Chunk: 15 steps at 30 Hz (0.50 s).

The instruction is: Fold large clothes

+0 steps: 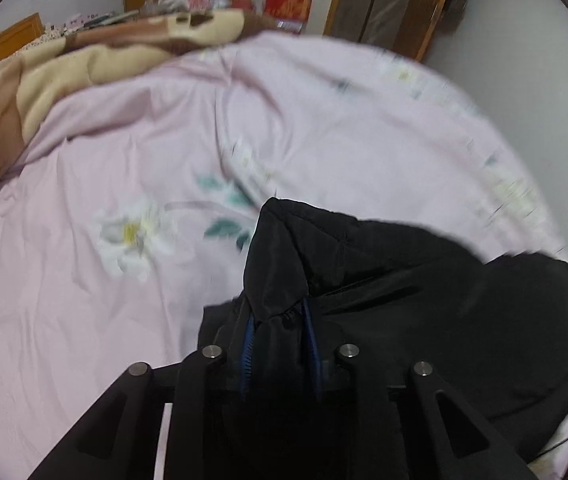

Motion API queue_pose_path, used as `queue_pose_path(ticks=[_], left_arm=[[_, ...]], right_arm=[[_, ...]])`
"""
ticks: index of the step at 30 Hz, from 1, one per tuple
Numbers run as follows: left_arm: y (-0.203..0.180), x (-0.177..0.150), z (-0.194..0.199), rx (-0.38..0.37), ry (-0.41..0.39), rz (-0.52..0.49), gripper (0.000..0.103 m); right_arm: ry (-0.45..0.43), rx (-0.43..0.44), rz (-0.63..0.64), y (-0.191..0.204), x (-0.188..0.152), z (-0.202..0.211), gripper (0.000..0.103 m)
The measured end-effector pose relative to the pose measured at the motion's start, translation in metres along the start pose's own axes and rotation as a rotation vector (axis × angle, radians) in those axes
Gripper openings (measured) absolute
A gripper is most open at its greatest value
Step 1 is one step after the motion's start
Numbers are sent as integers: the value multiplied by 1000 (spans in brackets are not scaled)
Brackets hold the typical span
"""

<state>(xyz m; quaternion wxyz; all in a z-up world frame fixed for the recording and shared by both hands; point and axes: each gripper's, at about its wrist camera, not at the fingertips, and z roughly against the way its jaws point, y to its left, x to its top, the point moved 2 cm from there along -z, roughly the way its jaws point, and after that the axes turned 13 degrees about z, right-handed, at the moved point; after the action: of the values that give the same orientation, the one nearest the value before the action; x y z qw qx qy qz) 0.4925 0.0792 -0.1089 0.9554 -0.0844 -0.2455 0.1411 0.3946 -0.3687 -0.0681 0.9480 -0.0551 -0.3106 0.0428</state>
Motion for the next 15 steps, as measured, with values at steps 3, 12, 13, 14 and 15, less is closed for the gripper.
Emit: queue_pose_path(ticks=[3, 12, 13, 14, 15], left_arm=[[-3, -7, -21, 45, 33, -12, 26], [-2, -9, -16, 43, 12, 29, 34], [1, -7, -9, 22, 11, 57, 36], [6, -4, 2, 4, -3, 82, 42], [9, -3, 14, -1, -20, 81, 52]], right_arm=[[134, -7, 21, 8, -15, -43, 8], [244, -64, 67, 14, -19, -64, 10], [219, -102, 21, 8, -14, -50, 15], [171, -133, -24, 3, -9, -34, 20], [134, -149, -50, -1, -7, -24, 24]])
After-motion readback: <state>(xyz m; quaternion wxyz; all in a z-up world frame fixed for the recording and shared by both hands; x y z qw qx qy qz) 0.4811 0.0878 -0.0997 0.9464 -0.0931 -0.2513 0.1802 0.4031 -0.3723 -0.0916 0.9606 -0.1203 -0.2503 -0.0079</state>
